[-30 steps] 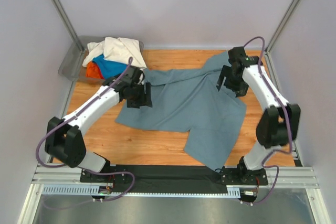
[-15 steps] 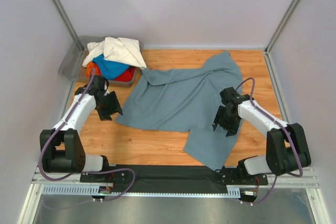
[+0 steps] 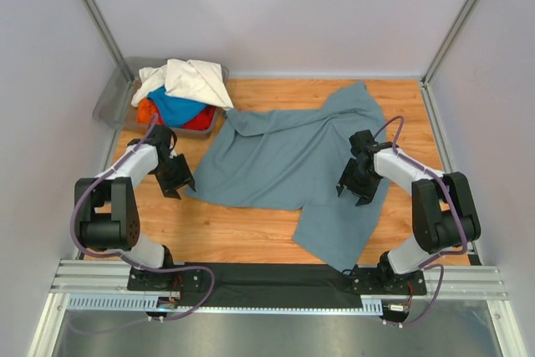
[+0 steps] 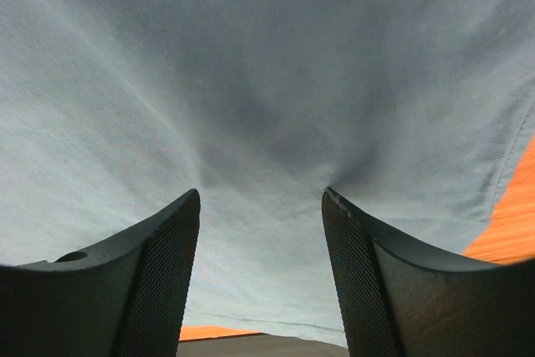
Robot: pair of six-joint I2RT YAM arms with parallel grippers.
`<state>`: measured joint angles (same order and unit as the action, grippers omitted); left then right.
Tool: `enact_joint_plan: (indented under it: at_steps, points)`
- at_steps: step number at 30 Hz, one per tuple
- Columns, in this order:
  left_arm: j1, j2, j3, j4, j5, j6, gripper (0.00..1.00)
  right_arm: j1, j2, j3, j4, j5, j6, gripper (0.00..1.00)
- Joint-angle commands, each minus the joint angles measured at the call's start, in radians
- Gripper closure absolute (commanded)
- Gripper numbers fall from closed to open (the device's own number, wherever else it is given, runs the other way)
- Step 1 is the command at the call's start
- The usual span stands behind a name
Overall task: Fold and stack the t-shirts
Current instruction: Flatten the tshirt out
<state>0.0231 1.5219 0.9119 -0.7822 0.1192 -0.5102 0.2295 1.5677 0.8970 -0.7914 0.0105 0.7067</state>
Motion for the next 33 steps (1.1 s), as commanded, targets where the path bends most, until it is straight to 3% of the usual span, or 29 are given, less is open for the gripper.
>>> enact_joint_plan:
  at_steps: [1, 15, 17, 18, 20, 21, 22, 26, 27, 30, 33]
  points:
    - [0.008, 0.029, 0.008, 0.034, -0.021, -0.02, 0.41, -0.001, 0.012, 0.029, 0.034, 0.034, 0.014, 0.38]
    - [0.009, 0.116, 0.012, 0.103, -0.067, -0.028, 0.51, -0.007, 0.077, 0.043, 0.067, 0.022, 0.013, 0.39]
    - [0.008, 0.132, 0.016, 0.11, -0.07, -0.027, 0.6, -0.007, 0.095, 0.054, 0.069, 0.022, 0.014, 0.4]
    - [0.009, 0.135, 0.016, 0.115, -0.073, -0.024, 0.7, -0.009, 0.104, 0.059, 0.072, 0.023, 0.013, 0.4]
    - [0.009, 0.129, 0.019, 0.123, -0.075, -0.019, 0.81, -0.007, 0.136, 0.078, 0.078, 0.035, 0.011, 0.41]
    - [0.008, 0.12, 0.022, 0.123, -0.073, -0.016, 0.97, -0.007, 0.149, 0.089, 0.086, 0.042, 0.01, 0.42]
    - [0.009, 0.116, 0.027, 0.12, -0.075, -0.014, 1.0, -0.007, 0.166, 0.118, 0.09, 0.049, -0.001, 0.43]
    - [0.008, 0.08, 0.019, 0.112, -0.061, -0.016, 1.0, -0.007, 0.293, 0.267, 0.081, 0.101, -0.05, 0.59]
    - [0.008, 0.054, 0.016, 0.113, -0.058, -0.017, 1.0, -0.007, 0.314, 0.307, 0.063, 0.108, -0.061, 0.59]
    - [0.008, 0.002, -0.001, 0.115, -0.065, -0.021, 1.0, -0.009, 0.391, 0.494, -0.02, 0.108, -0.108, 0.57]
    - [0.008, -0.038, -0.004, 0.115, -0.056, -0.021, 1.0, -0.021, 0.408, 0.626, -0.165, 0.129, -0.151, 0.44]
